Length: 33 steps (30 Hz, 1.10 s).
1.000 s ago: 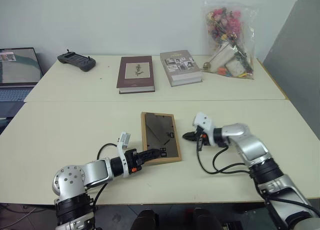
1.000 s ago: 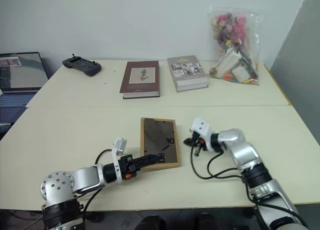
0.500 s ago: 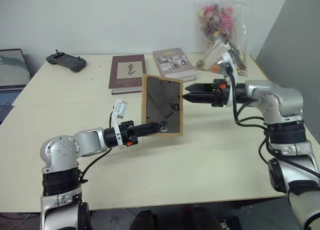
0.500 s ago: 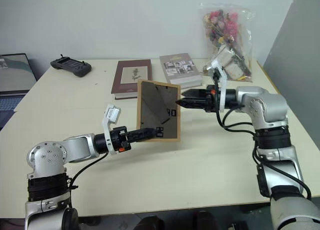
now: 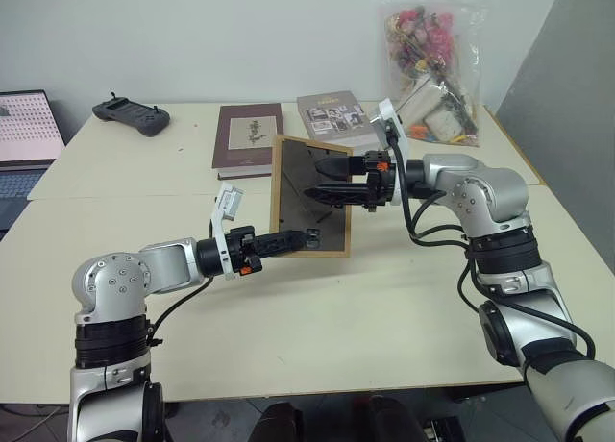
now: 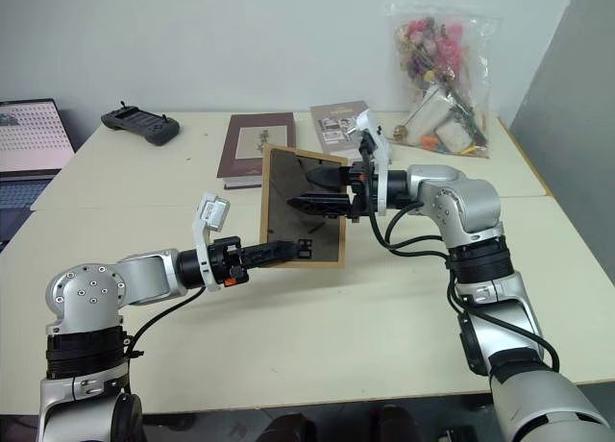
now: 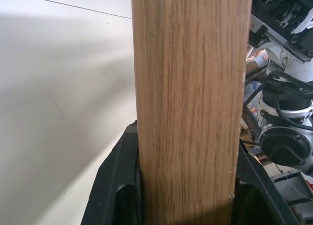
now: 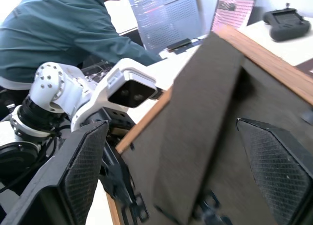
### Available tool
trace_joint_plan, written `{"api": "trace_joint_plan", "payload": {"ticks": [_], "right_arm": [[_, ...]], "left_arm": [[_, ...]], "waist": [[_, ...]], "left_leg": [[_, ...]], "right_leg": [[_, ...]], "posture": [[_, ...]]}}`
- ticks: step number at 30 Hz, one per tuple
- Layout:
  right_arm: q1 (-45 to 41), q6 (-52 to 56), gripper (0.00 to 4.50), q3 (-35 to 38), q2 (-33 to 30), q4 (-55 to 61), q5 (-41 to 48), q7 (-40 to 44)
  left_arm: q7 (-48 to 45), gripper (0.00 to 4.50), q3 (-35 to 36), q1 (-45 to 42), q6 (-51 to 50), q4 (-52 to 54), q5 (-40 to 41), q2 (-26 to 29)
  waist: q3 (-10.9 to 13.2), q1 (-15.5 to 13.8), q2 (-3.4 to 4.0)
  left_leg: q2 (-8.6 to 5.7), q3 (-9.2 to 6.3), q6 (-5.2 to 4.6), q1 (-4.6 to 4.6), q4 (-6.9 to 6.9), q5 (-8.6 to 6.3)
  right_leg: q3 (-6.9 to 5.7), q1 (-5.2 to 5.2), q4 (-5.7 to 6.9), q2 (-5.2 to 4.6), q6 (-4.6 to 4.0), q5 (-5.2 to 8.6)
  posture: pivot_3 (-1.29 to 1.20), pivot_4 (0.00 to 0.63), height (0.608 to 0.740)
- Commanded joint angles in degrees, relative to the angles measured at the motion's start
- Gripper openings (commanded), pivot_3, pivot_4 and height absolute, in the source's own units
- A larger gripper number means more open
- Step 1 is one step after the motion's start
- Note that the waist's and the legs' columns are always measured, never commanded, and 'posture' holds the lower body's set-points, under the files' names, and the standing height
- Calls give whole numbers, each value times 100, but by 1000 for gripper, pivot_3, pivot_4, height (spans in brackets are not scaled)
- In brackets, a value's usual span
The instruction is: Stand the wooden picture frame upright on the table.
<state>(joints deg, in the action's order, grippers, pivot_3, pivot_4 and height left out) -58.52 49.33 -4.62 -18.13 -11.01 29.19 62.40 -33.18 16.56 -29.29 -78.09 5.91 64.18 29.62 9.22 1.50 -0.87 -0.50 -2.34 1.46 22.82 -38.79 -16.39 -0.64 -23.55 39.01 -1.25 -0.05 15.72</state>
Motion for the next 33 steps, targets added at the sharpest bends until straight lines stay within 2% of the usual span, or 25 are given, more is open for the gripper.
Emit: {"api": "trace_joint_plan", "payload": {"ticks": [1, 5, 9, 14, 18, 22, 24, 28, 31, 33], "right_arm": [[-26, 419, 4449, 108, -128, 769, 500, 98], [178, 1282, 4449, 391, -657, 1353, 1237, 371], [351, 1550, 4449, 492, -1015, 1576, 1539, 370], [577, 1143, 4449, 424, -1182, 1518, 1187, 84], [516, 803, 4449, 703, -1520, 1020, 732, -387], [1194, 29, 4449, 565, -2559, 1279, 171, 19], [1644, -833, 4449, 345, -2856, 1401, -285, 154], [2249, -5146, 4449, -200, -2788, 619, -2332, -610], [2008, -8560, 4449, -560, -2560, -573, -4159, -2407], [1740, -9764, 4449, -728, -2441, -1150, -4962, -3210]], "left_arm": [[18, 1295, 62, 20, 69, 347, 240, -44], [91, 1295, 82, 136, 55, 445, 283, -28], [177, 1295, 118, 172, 45, 445, 354, -50], [236, 1295, 97, 106, -17, 349, 462, -55], [319, 1295, 307, 45, -312, 65, 766, 73], [680, 1295, 648, -16, -827, -518, 1187, 262], [801, 1295, 728, -48, -1049, -719, 1456, 325], [1265, 1295, 857, -226, -1372, -1328, 2084, 310], [1817, 1295, 446, -362, -1321, -1941, 3278, 470], [2259, 1295, -28, -267, -1039, -2001, 4195, 698]], "waist": [[0, -1, 0], [0, -16, 0], [0, -15, -1], [0, 9, -1], [1, 5, -2], [6, -57, -9], [10, -96, -15], [11, -82, -17], [12, -50, -18], [12, -21, -19]], "left_leg": [[0, -1, 0, 0, 0, 0], [0, -2, -1, 1, 0, -1], [-1, -5, -22, 2, 0, -13], [2, -5, -23, -2, 1, -13], [1, -3, -23, 1, 0, -13], [0, -3, -23, 4, -1, -13], [0, -2, -25, 6, -2, -14], [1, 3, -24, 0, -4, -14], [2, 7, 0, -7, -4, 0], [3, 9, 13, -6, -5, 7]], "right_leg": [[0, 0, 0, 0, 0, 0], [0, 0, -2, 0, 0, 0], [-1, 2, -3, -1, 0, 0], [-1, 1, 1, 4, 0, 0], [1, 0, 0, 4, 0, 0], [-3, 1, -3, 2, 1, 1], [-6, 4, -9, 0, 4, 3], [-1, 5, -3, 1, 5, 3], [1, 4, 7, 3, 8, 2], [3, 1, 9, 3, 8, 2]], "posture": [[0, 150, 740], [0, 150, 740], [0, 150, 740], [0, 150, 740], [0, 150, 740], [0, 150, 740], [0, 150, 740], [0, 150, 740], [0, 150, 740], [0, 150, 740]]}}
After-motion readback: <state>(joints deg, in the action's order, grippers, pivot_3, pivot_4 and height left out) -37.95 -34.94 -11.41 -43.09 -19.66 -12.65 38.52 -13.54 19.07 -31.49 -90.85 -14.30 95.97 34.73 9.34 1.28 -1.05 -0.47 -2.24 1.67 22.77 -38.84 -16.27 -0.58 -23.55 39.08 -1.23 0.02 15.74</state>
